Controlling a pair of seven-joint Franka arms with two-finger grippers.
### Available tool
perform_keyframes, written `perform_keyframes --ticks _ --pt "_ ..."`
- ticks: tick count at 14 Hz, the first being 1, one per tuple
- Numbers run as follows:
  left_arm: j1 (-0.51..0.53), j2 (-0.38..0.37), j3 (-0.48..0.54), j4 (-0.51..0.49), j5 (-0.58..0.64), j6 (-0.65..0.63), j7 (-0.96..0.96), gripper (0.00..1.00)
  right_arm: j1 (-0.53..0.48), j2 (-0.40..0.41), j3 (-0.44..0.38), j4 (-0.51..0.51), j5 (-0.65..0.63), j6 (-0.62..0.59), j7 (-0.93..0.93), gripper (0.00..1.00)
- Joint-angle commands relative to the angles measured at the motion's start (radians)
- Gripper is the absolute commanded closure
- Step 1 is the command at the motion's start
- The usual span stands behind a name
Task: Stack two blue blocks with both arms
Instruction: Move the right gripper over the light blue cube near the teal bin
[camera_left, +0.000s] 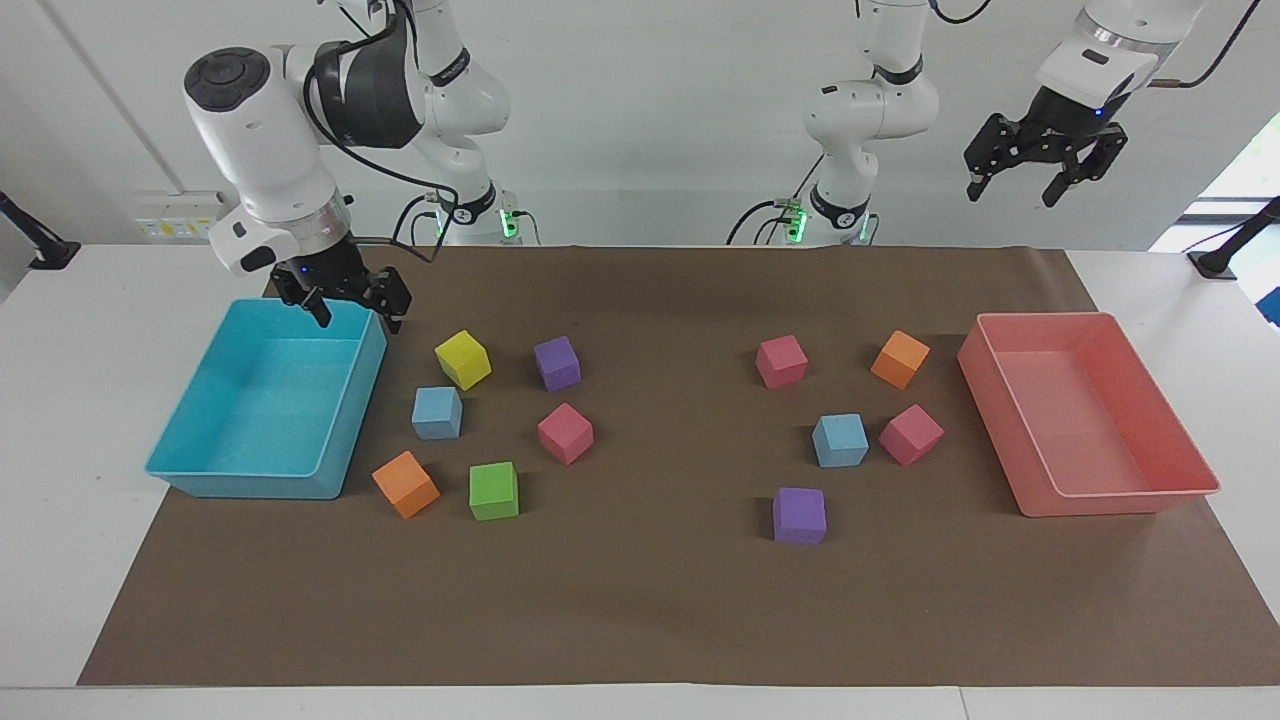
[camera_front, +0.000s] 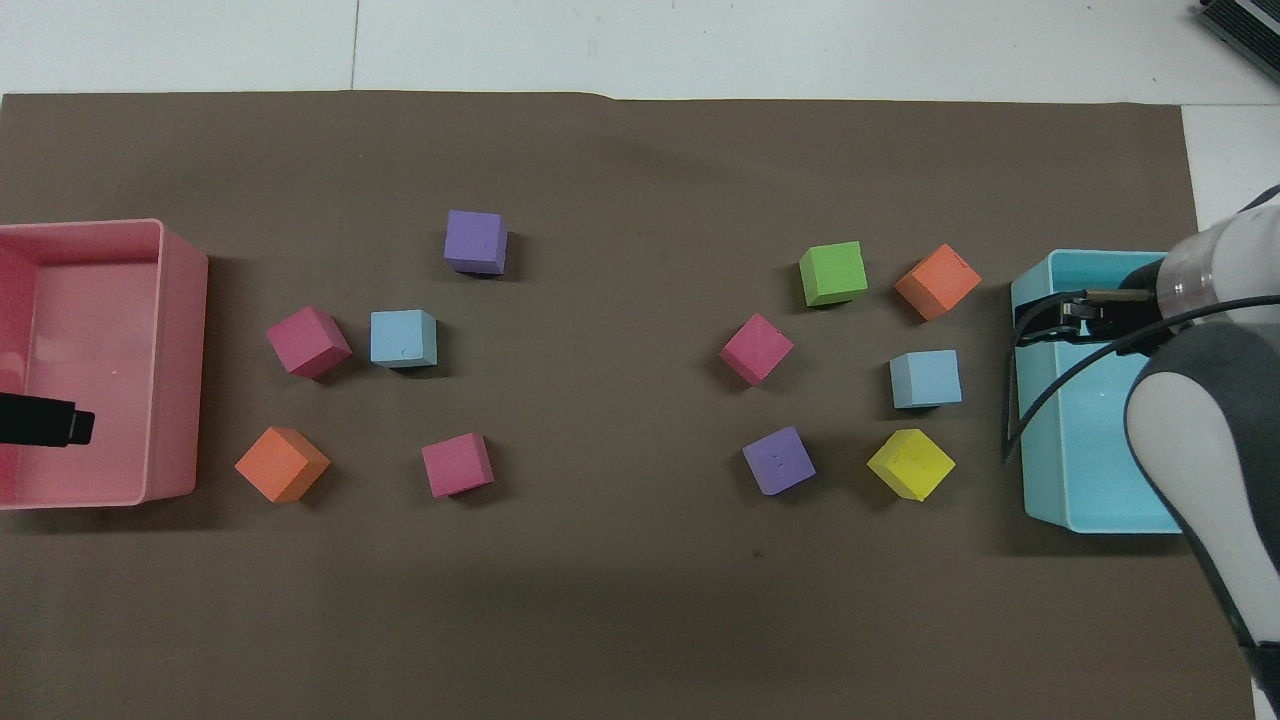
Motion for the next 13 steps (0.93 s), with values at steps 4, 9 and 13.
perform_keyframes --ticks 4,9,13 --pt "0.019 -0.014 -0.011 0.002 -0.014 -0.015 -0.005 0.00 0.007 0.044 0.002 -0.135 0.014 0.209 -0.025 0.00" --pt "0.019 -0.014 -0.011 0.002 -0.014 -0.015 -0.005 0.00 0.027 0.122 0.002 -0.155 0.014 0.313 -0.022 0.00" --pt "0.019 -0.012 -0.011 0.002 -0.014 -0.015 -0.005 0.00 0.040 0.160 0.002 -0.208 0.013 0.390 -0.030 0.00"
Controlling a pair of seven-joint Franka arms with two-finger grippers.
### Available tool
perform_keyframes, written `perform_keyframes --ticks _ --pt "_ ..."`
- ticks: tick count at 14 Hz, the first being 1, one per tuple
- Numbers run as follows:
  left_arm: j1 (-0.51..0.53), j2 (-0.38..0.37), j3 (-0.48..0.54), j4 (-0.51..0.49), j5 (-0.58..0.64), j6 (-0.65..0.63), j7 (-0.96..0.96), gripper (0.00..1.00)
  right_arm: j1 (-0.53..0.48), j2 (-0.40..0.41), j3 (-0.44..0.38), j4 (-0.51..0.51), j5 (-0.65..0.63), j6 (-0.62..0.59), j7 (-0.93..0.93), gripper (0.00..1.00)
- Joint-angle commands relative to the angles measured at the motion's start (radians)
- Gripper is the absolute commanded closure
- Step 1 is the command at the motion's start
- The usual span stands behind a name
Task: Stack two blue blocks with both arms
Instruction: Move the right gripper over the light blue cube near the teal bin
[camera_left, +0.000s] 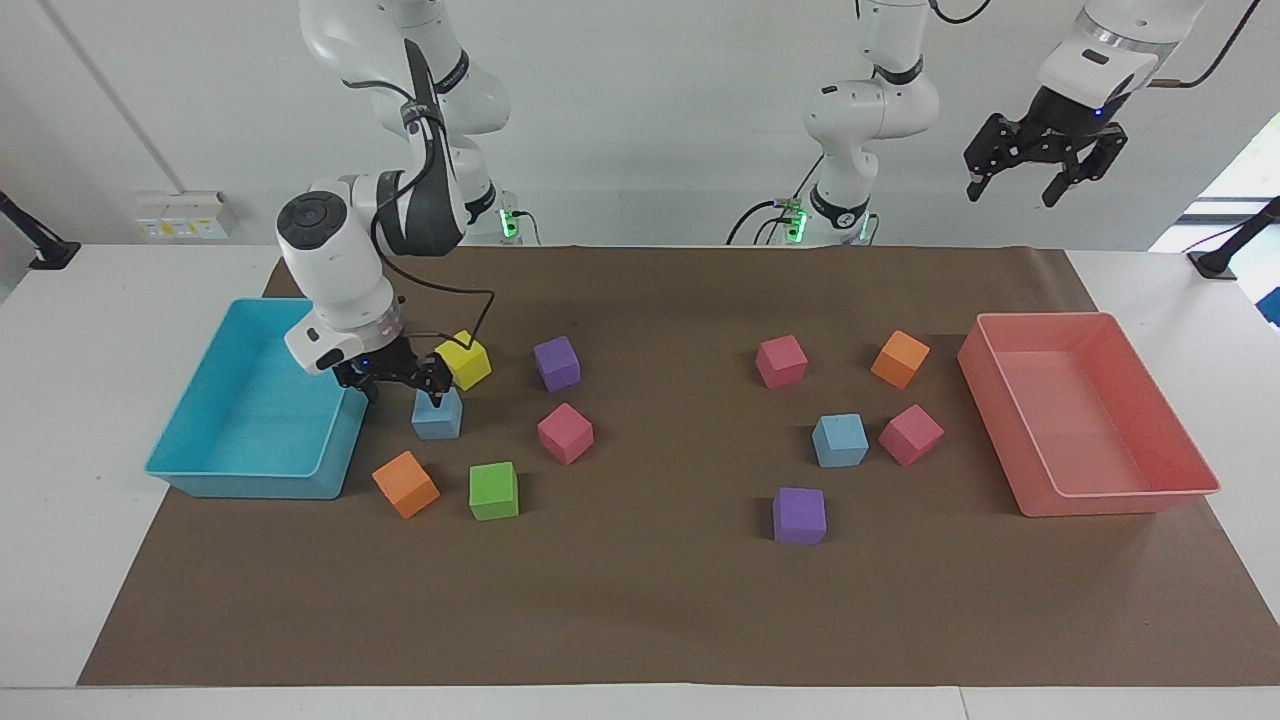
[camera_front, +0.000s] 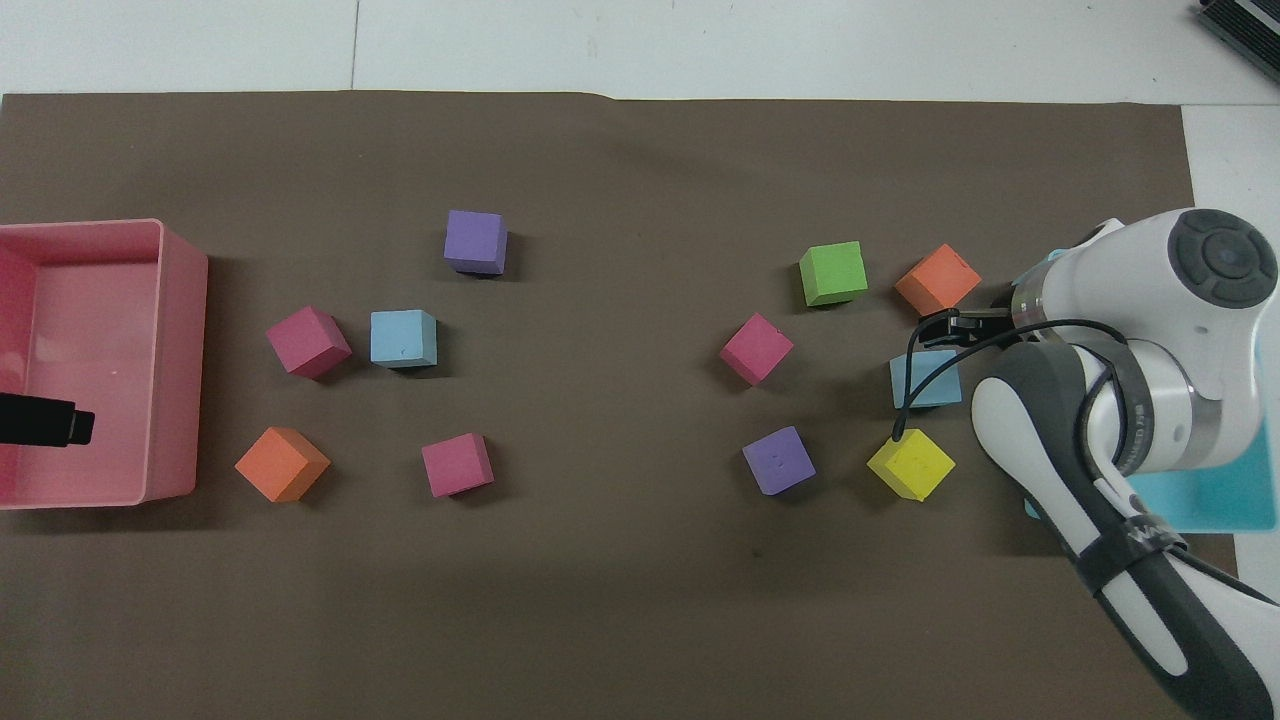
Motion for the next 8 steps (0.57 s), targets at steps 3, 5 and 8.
perform_keyframes --ticks 3,5,8 --pt "0.019 -0.014 -0.010 -0.004 -0.014 -0.017 -0.002 0.00 0.022 0.027 0.001 -0.069 0.013 0.096 -0.026 0.00" --pt "0.019 -0.009 -0.010 0.005 -0.014 -0.018 -0.004 0.00 0.022 0.045 0.001 -0.070 0.013 0.106 -0.034 0.00" --pt "0.020 -0.009 -0.008 0.005 -0.014 -0.018 -0.004 0.00 0.022 0.053 -0.001 -0.113 0.011 0.166 -0.043 0.00"
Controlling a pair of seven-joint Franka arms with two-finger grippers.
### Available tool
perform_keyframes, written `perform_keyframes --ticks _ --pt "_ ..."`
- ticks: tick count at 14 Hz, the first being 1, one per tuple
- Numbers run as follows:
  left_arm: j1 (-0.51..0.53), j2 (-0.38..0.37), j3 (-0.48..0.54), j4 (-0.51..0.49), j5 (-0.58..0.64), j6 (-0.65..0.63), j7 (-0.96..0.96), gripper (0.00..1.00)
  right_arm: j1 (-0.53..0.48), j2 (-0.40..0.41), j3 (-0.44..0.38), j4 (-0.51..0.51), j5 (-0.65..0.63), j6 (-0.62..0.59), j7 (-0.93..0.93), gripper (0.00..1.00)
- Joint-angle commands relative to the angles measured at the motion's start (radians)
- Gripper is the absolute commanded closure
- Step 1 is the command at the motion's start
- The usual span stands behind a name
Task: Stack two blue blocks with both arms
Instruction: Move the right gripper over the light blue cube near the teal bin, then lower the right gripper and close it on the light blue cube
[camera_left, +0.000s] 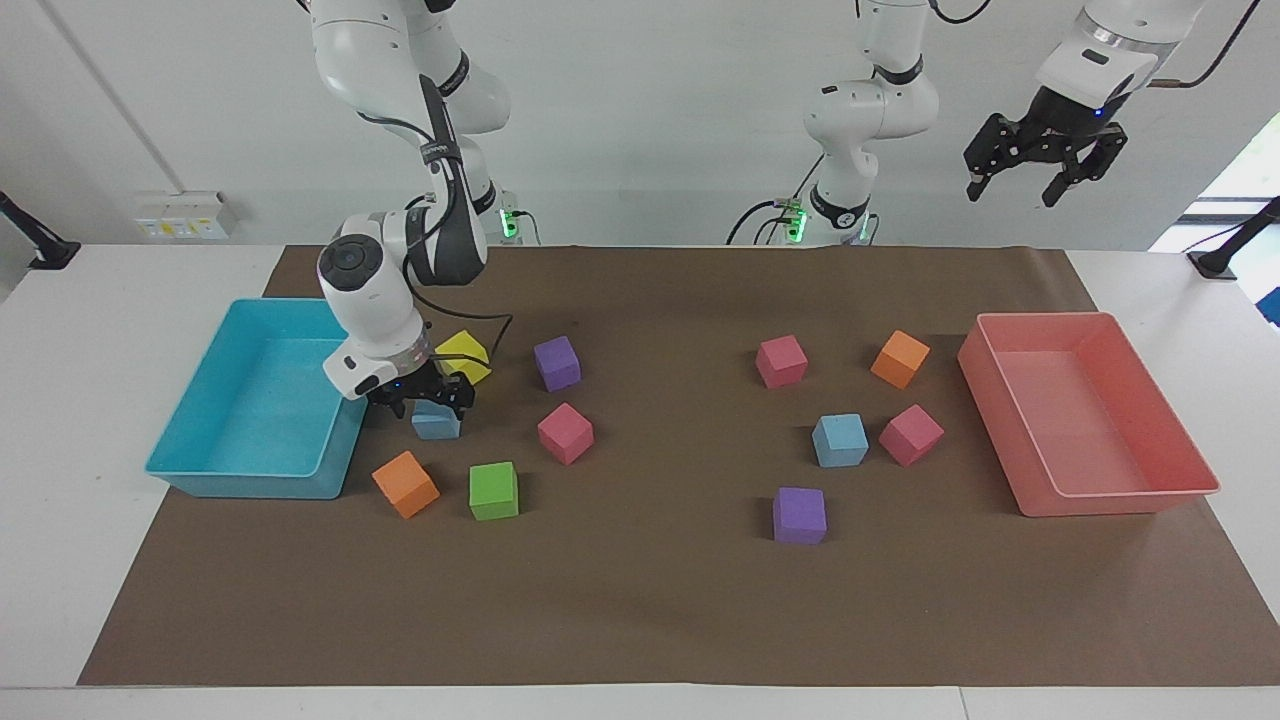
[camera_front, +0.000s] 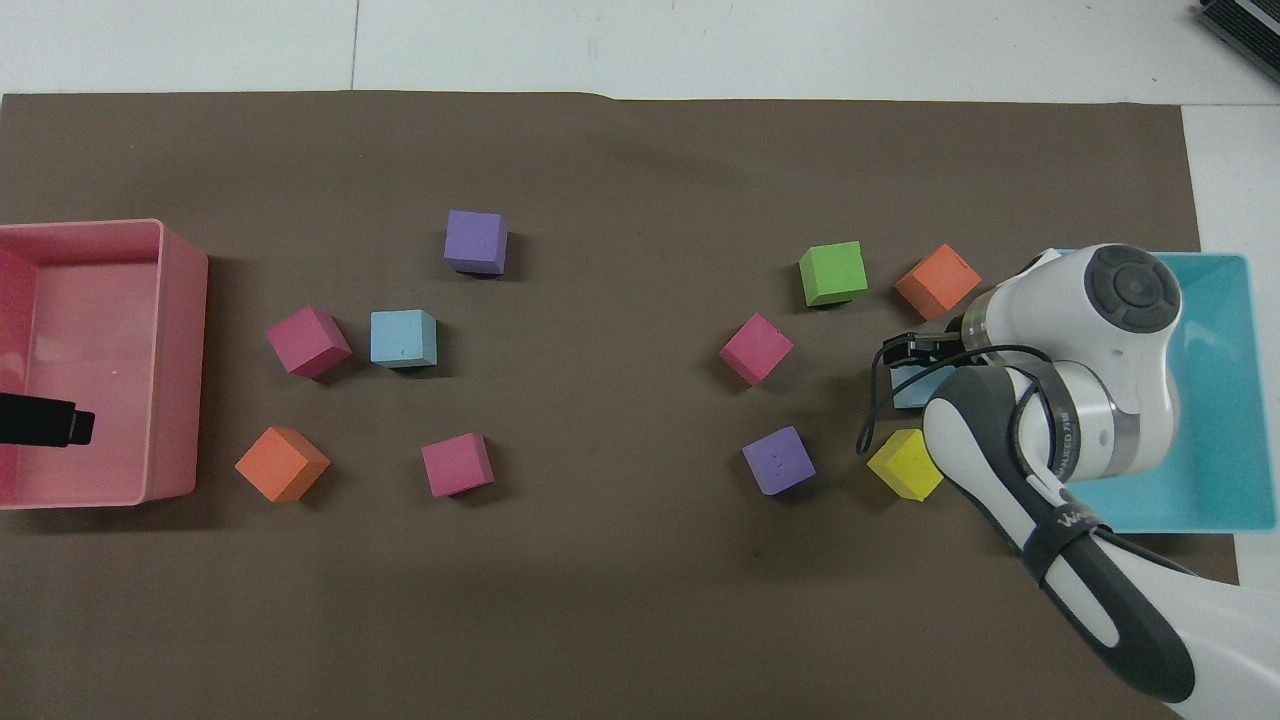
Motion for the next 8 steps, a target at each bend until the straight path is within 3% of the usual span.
perform_keyframes --ticks 1,8 --pt "0.020 -0.009 -0.002 0.005 -0.014 -0.020 -0.001 0.00 -0.004 0.000 0.000 -0.042 0.011 0.051 -0.043 0.00" --pt "0.022 -0.009 0.004 0.005 -0.011 -0.020 0.001 0.00 -0.004 0.007 0.001 -0.050 0.008 0.043 -0.099 0.00"
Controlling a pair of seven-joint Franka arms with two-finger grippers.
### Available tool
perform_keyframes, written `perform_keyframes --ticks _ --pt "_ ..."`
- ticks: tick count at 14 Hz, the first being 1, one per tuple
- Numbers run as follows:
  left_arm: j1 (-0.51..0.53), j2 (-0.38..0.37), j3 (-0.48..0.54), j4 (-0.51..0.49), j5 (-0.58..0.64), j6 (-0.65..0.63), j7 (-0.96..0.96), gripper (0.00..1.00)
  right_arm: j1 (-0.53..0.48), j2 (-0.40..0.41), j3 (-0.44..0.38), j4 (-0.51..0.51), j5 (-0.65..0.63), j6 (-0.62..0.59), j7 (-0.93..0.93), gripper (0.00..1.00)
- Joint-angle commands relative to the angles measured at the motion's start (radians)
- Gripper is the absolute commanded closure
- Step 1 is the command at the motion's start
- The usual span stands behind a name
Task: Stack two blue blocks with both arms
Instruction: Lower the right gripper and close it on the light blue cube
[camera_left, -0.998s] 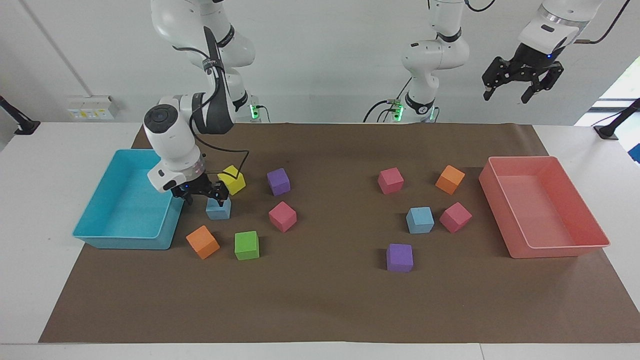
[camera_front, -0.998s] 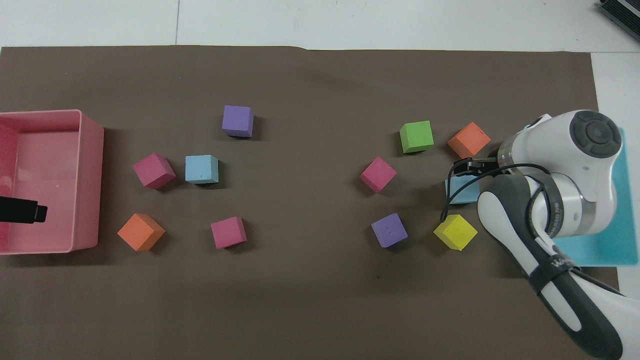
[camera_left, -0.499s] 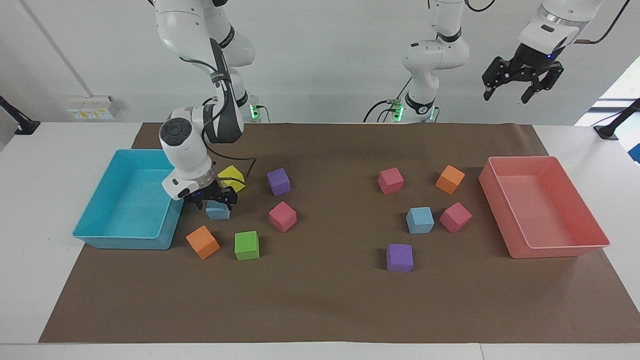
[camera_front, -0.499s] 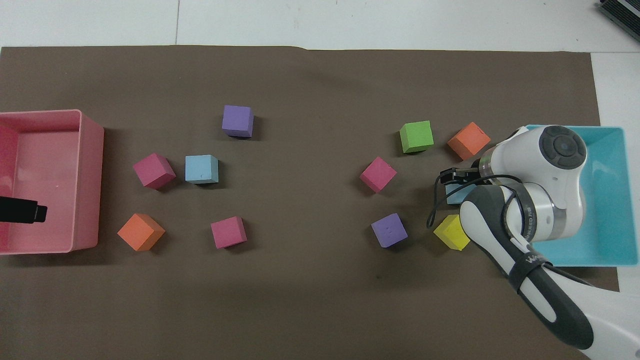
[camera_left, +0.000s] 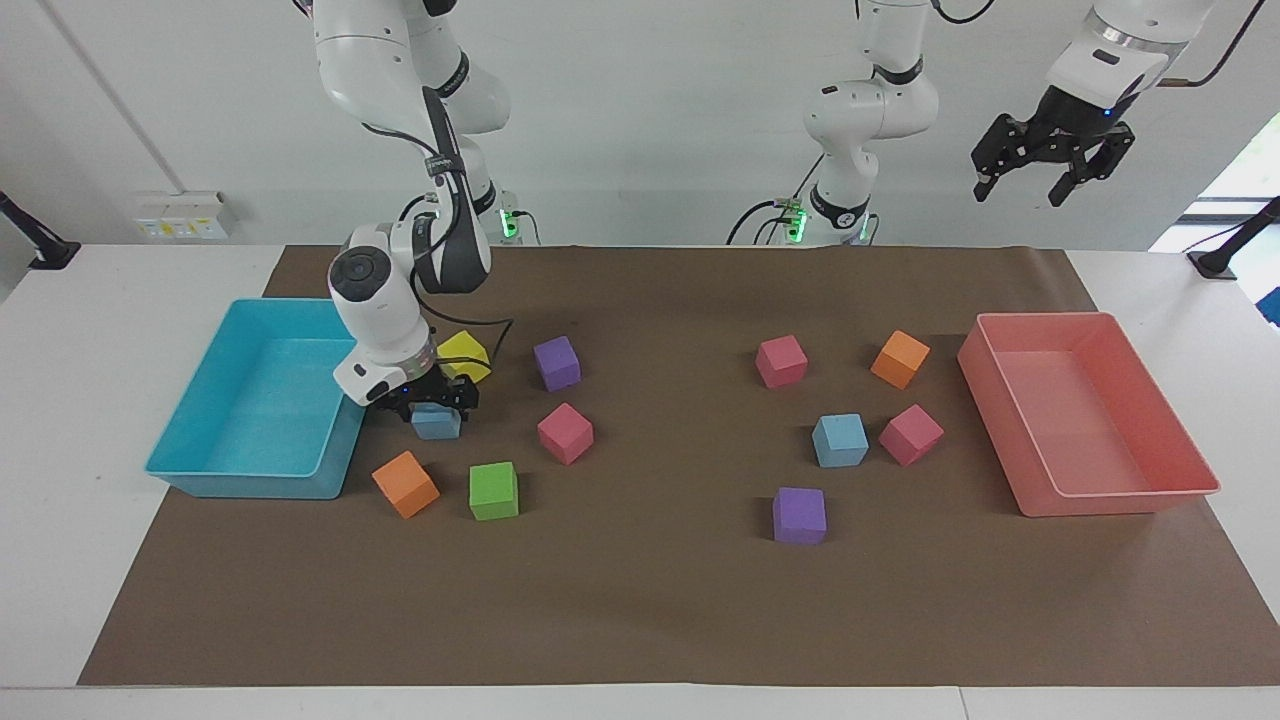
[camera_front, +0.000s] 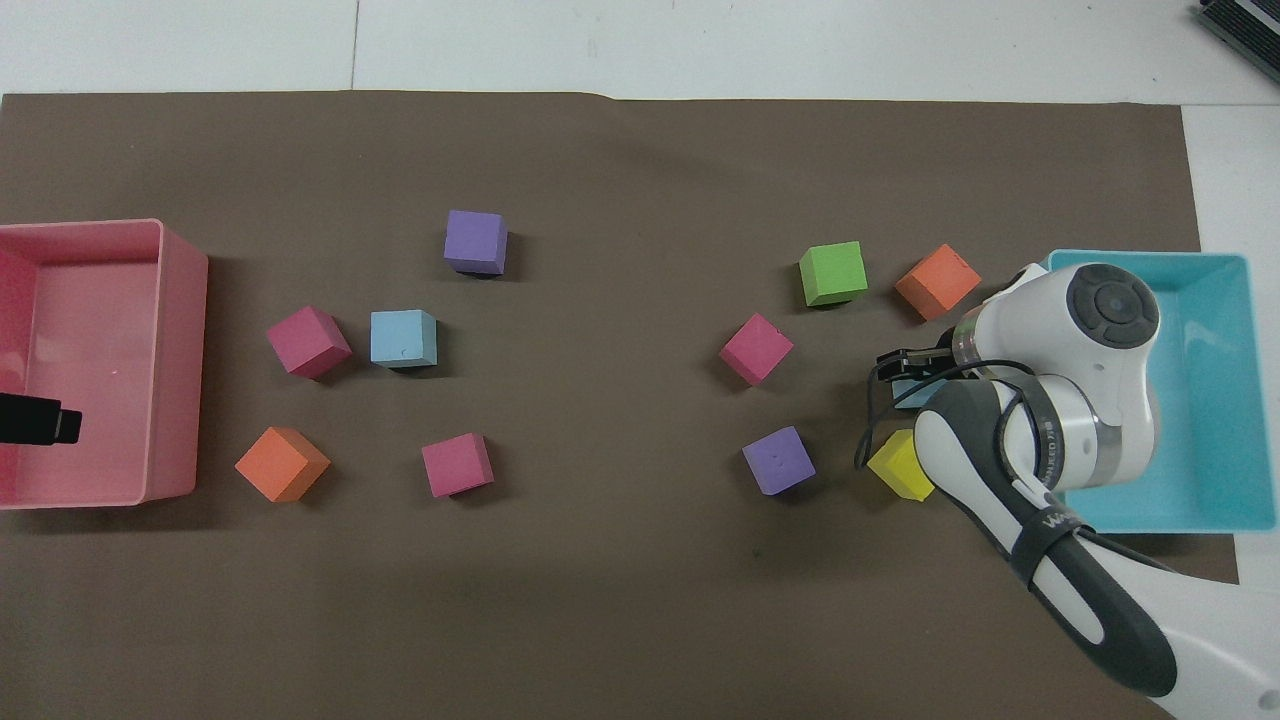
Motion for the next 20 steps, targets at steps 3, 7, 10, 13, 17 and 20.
perform_keyframes --ticks 3,7,10,13,17,20 --pt "0.013 -0.009 -0.004 0.005 -0.011 -0.020 0.001 0.00 -0.006 -0.001 0.000 -0.012 0.009 0.012 -0.045 0.00" --pt "0.013 -0.009 -0.004 0.005 -0.011 -0.021 0.001 0.00 -0.006 -0.001 0.002 -0.012 0.009 0.003 -0.044 0.00" --pt "0.013 -0.009 -0.004 0.005 -0.011 -0.021 0.001 0.00 -0.007 -0.001 0.002 -0.009 0.009 -0.002 -0.042 0.27" --pt "0.013 -0.009 -0.004 0.005 -0.011 -0.019 0.001 0.00 -0.007 -0.001 0.000 -0.007 0.009 -0.005 -0.041 0.87" --pt "0.013 -0.009 -0.004 0.005 -0.011 -0.020 0.001 0.00 -0.007 0.002 0.000 -0.001 0.012 -0.005 -0.038 1.00" --pt "0.013 -0.009 -0.004 0.005 -0.011 -0.020 0.001 0.00 -0.007 0.002 0.002 0.003 0.018 -0.005 -0.031 1.00"
